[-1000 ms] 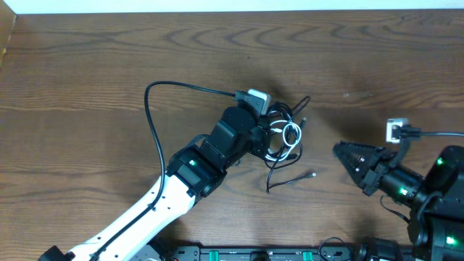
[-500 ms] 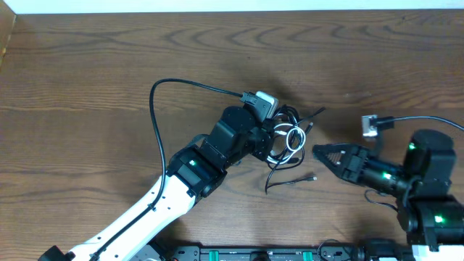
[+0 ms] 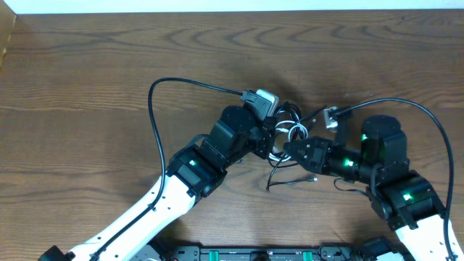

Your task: Untangle cables

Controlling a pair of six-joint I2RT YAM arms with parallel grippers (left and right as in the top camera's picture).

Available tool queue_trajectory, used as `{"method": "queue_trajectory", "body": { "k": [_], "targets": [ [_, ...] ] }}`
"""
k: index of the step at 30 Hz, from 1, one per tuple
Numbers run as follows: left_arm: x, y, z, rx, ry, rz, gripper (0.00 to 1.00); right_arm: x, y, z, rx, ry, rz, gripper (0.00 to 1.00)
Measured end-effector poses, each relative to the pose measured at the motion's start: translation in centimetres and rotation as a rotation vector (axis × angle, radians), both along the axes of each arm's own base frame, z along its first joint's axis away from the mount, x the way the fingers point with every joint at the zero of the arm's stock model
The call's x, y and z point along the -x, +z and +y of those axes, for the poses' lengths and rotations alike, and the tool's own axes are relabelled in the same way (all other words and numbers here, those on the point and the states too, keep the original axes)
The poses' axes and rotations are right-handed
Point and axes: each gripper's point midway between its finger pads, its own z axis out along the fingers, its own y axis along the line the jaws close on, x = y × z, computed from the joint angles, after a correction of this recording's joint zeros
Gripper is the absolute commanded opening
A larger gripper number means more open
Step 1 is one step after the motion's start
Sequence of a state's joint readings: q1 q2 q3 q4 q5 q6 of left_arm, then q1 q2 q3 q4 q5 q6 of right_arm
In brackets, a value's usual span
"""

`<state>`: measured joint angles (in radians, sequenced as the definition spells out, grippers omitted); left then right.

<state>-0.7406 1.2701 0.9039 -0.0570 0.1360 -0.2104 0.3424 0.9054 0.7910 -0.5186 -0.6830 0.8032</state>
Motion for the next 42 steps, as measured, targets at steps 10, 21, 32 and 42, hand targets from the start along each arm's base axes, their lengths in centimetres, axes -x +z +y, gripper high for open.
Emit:
{"method": "queue_trajectory", "body": {
  "k": [10,21,32,42],
  "targets": [
    [-0.9,0.4,0.6,0.104,0.138,0.080,0.08,2.1,-0.6,2.5,0.082,0.119,-0.084,0.40],
    [-0.3,-0.3,0.5,0.155,0.169,0.183,0.08,-0.6,-1.8,0.7,0.439,0.208,-0.512,0.37],
    [1.3,-1.5,0.2,0.155,0.092,0.295,0.08,1.5,-3.6,2.0,0.461,0.469,-0.605,0.42],
    [0.5,-1.2,2.0,0.258,0.075,0.424,0.08,3.1,-2.9,2.0,0.434,0.531,-0.650,0.45]
  ]
}}
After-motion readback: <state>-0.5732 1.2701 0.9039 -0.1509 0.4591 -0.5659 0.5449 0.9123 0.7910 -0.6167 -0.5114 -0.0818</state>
